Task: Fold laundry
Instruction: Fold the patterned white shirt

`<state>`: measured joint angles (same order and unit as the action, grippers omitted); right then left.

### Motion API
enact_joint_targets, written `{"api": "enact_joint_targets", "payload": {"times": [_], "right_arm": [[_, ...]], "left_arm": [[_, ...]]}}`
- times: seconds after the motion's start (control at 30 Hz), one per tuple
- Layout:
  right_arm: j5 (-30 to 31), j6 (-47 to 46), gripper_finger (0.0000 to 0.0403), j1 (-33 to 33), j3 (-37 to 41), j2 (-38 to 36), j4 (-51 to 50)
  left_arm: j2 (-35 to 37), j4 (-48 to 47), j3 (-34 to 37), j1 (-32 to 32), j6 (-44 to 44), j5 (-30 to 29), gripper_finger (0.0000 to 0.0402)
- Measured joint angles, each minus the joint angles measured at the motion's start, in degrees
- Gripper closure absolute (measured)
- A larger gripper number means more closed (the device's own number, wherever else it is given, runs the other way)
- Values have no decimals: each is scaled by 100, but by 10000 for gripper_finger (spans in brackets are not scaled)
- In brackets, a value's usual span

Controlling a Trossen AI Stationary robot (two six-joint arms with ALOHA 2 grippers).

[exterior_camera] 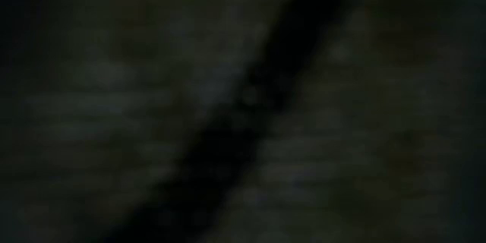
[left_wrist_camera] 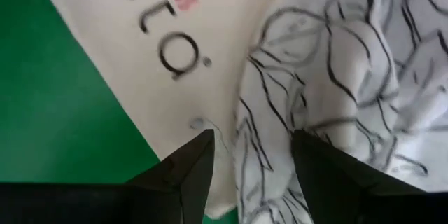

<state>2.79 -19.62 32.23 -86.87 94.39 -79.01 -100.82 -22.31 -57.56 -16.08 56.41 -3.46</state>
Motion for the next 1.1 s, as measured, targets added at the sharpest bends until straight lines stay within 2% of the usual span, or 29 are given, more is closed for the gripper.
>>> {"api": "enact_joint_targets", "payload": {"times": [0.13,0.53,0.73,0.97,1.1], "right_arm": [[0,13,240,0,0,0,3],[-2,9,240,0,-2,-2,51],[-4,36,240,0,-2,-2,124],[41,57,240,0,-2,-2,90],[336,65,240,-43,-2,-2,-92]], "left_arm": [[-18,8,0,7,20,-99,212],[-164,153,4,-233,192,159,222],[-212,267,2,-243,189,166,276],[-209,284,2,-220,155,165,386],[-62,169,2,-220,144,161,396]]}}
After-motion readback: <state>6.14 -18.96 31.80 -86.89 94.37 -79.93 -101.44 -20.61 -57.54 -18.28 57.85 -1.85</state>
